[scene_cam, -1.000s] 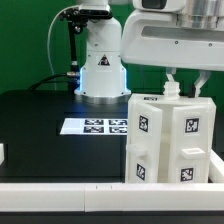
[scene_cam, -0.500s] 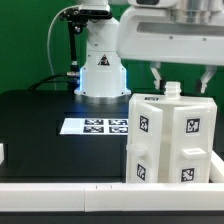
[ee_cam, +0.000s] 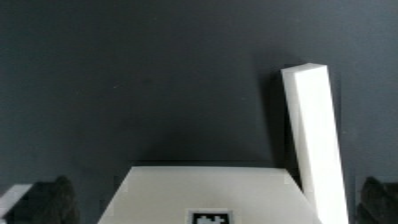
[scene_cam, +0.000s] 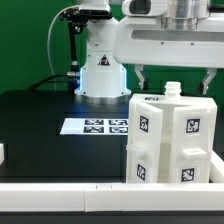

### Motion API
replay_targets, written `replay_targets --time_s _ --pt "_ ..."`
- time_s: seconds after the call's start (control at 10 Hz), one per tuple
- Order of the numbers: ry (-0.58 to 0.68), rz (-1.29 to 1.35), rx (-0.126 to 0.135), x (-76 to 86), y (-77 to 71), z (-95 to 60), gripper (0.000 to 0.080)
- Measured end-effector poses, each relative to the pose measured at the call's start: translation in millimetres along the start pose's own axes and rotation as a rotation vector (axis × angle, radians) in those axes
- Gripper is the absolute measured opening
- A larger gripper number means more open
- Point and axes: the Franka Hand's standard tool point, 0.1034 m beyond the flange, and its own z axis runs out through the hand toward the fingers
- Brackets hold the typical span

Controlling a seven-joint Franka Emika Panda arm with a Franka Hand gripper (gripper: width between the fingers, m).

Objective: Assemble cabinet

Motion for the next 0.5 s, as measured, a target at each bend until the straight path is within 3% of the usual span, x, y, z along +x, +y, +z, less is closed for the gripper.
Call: replay_targets --time_s 0.2,0.5 --pt "-0.002 0.0 -0.001 -1.2 -0.3 1.0 0.0795" --pt "-0.005 0.156 0.004 -38.6 -10.2 23.2 0.0795"
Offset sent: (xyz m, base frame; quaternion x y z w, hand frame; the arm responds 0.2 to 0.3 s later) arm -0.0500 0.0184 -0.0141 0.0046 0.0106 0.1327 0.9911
